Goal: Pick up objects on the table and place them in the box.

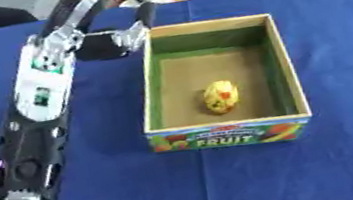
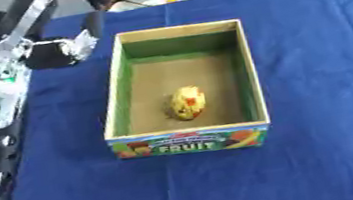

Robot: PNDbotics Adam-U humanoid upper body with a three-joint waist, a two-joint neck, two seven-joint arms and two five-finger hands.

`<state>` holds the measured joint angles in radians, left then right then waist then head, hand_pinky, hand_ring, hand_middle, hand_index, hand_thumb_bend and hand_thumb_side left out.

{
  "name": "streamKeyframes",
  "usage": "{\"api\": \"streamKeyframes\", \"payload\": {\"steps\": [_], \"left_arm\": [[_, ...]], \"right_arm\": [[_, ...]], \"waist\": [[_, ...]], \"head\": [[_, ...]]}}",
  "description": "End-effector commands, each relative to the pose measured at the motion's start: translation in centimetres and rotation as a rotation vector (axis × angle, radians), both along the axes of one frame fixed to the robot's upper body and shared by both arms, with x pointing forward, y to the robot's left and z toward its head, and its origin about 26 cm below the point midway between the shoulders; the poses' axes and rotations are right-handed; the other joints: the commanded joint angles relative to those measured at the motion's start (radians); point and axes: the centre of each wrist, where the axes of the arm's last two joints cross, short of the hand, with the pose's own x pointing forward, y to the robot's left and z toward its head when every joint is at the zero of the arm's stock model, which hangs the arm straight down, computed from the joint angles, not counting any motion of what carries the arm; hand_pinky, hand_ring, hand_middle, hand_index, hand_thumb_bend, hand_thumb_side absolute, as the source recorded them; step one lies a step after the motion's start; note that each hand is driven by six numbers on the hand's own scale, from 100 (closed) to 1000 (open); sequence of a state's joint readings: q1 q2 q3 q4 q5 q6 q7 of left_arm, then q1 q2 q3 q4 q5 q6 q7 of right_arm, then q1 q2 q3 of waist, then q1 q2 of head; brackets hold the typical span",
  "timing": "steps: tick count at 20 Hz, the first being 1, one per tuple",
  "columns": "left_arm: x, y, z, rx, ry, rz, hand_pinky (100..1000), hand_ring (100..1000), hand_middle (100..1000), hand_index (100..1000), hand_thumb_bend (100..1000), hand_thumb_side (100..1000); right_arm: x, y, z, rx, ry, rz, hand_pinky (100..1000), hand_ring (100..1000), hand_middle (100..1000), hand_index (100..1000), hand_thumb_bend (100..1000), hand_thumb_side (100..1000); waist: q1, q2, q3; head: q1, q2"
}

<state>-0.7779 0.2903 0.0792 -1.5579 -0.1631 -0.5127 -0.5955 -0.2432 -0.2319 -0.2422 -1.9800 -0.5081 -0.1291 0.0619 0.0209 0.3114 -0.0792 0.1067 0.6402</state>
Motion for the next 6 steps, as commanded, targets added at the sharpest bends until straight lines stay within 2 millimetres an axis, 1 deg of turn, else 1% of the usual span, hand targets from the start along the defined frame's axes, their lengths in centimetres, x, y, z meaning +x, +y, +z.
{"api": "streamKeyframes", "payload": {"steps": [1,3,6], "left_arm": [[-2.3,2.8,2.1,0.042,-0.038,-0.065,556,593,558,816,100,642],[-3.4,4.4,2.1,-0.064,0.02,-0.076,572,594,555,827,100,699],[-5.1,6.6,1.6,-0.248,0.116,-0.104,568,585,547,820,100,746]], "right_arm": [[-0.4,-0.5,0.9,-0.014,-0.028,-0.015,553,750,492,842,100,1000],[-0.4,-0.6,0.9,-0.012,-0.029,-0.017,553,750,492,841,100,1000],[-0.4,-0.6,0.9,-0.009,-0.031,-0.023,553,750,492,841,100,1000]], "waist": [[-0.006,-0.024,0.007],[-0.009,-0.025,0.014],[-0.012,-0.025,0.025]], "head": [[-0.02,0.001],[-0.028,0.004],[-0.041,0.009]]}}
